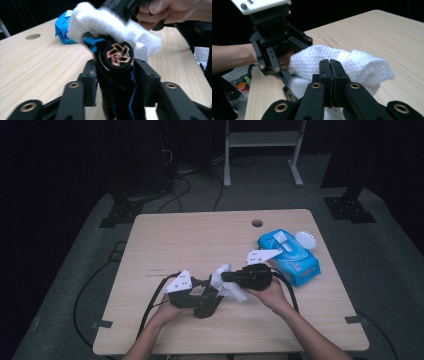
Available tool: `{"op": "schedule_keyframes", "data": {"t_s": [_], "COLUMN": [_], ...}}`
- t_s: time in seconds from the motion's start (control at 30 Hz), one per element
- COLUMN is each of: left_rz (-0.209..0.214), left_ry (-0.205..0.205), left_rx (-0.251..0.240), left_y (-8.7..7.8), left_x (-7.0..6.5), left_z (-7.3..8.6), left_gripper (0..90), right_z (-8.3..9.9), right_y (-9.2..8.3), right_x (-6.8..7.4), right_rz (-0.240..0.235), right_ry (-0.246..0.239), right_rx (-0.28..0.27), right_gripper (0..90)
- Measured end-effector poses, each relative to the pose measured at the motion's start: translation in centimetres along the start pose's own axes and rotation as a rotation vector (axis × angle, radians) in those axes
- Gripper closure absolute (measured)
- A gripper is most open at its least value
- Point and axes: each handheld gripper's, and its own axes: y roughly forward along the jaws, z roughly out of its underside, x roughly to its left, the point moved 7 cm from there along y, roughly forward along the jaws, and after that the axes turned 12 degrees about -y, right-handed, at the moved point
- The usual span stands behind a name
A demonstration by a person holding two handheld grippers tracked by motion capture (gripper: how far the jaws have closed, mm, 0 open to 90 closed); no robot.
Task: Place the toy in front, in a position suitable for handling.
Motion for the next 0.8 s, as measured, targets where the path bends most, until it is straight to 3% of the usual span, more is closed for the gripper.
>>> {"op": "schedule_keyframes", "data": {"t_s": [0.03,0.13,0.2,0.27,0.33,0.43,0.5,0.63,0.8], "left_rz": [-0.055,-0.104,-0.107,-0.123,-0.166,-0.199,-0.198,-0.187,-0.152], "left_ry": [0.032,0.104,0.116,0.148,0.204,0.219,0.215,0.178,0.088], "left_rx": [0.028,0.093,0.122,0.199,0.256,0.321,0.358,0.373,0.328], "left_y": [0.4,1.1,1.6,2.8,3.2,3.9,4.2,4.2,3.2], "left_x": [0.3,0.5,0.5,0.9,1.3,2.1,2.4,2.6,2.7], "left_z": [-0.1,0.0,0.2,0.9,0.8,0.8,0.8,0.7,0.5], "left_gripper": [58.0,60.8,60.8,60.8,60.8,60.7,60.6,59.9,55.4], "right_z": [0.0,0.2,0.5,0.9,1.4,2.1,2.4,2.8,2.9], "right_y": [0.0,-0.1,-0.2,-0.2,-0.2,0.1,0.0,-0.1,0.0], "right_x": [0.0,-0.4,-0.8,-1.1,-1.4,-1.7,-1.9,-2.1,-2.1], "right_rz": [0.003,0.02,0.032,0.043,0.05,0.058,0.066,0.074,0.076], "right_ry": [0.003,0.007,0.017,0.03,0.043,0.056,0.065,0.074,0.085], "right_rx": [-0.001,0.005,0.013,0.017,0.025,0.04,0.041,0.042,0.049], "right_gripper": [88.5,88.5,88.5,88.5,88.5,88.5,88.5,88.5,88.5]}}
